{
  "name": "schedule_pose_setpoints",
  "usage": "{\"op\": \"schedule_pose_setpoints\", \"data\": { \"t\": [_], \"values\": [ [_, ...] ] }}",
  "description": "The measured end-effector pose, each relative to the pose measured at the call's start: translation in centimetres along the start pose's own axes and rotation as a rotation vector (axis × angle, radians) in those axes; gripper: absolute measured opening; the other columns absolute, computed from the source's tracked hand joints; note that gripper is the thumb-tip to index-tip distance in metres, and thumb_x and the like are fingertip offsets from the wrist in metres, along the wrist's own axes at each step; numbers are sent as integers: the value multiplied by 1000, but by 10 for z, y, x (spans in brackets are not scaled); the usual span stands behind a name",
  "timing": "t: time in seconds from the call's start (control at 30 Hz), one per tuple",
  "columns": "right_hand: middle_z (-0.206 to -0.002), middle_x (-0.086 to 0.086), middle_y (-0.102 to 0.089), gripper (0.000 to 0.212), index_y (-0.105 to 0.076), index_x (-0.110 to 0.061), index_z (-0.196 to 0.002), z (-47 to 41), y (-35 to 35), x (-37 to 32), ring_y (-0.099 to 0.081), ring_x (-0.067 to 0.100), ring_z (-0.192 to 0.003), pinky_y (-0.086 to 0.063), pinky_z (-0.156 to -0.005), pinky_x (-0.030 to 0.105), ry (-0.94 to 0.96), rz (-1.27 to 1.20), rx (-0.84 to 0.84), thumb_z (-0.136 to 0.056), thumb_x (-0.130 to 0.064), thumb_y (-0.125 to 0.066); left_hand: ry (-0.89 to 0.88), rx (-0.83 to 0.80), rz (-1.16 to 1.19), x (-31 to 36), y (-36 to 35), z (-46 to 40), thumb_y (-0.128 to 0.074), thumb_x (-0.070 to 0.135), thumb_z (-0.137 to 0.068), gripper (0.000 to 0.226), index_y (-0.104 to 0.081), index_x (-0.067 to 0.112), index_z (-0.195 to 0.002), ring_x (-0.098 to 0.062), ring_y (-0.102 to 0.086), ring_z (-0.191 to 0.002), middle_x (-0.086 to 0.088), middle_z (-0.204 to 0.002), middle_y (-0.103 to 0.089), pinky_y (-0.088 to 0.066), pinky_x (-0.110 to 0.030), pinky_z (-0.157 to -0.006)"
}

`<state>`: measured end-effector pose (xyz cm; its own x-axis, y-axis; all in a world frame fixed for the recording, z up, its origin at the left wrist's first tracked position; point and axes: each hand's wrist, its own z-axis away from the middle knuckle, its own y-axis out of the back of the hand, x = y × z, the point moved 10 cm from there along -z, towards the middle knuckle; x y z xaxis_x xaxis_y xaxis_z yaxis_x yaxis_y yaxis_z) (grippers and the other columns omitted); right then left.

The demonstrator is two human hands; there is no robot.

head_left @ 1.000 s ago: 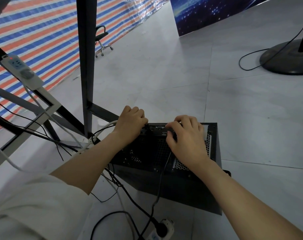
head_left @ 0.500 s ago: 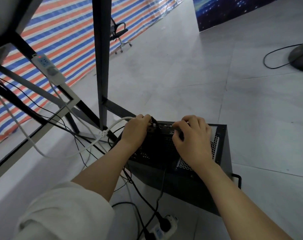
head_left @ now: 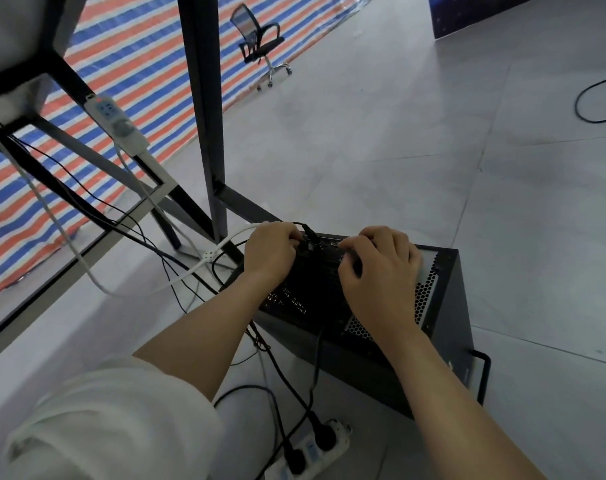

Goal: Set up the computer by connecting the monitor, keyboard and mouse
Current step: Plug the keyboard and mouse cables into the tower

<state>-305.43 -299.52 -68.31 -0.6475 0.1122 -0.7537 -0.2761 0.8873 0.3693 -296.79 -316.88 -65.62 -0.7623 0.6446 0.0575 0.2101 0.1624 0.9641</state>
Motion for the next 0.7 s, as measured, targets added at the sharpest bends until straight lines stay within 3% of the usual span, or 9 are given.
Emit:
{"op": "schedule_pose_setpoints", "data": {
  "t": [0.2, 0.33, 0.7],
  "values": [
    [-96, 0, -60, 26, -69, -18, -87, 1, 1, -1, -54, 23, -100, -38, -94, 45, 7, -10, -11, -82, -25, -44, -75, 7, -121, 8, 6, -4, -59, 13, -86, 23, -72, 24, -101, -23, -56, -96, -5, -98, -63, -36, -28, -69],
    [-95, 0, -60, 17, -69, -17, -87, 3, 1, 1, -54, 22, -100, -38, -96, 44, 4, -8, -26, -80, -19, -53, -159, 35, -133, 19, 8, -4, -56, 18, -90, 22, -72, 21, -105, -20, -53, -99, -6, -95, -68, -35, -28, -69],
    [-96, 0, -59, 21, -70, -16, -90, 4, 1, 0, -53, 21, -102, -37, -98, 41, -6, 17, -72, -81, -20, -51, -262, 7, -422, 30, -2, -12, -54, 16, -89, 19, -71, 18, -100, -23, -55, -97, -2, -94, -69, -34, -29, -62]
  ]
}}
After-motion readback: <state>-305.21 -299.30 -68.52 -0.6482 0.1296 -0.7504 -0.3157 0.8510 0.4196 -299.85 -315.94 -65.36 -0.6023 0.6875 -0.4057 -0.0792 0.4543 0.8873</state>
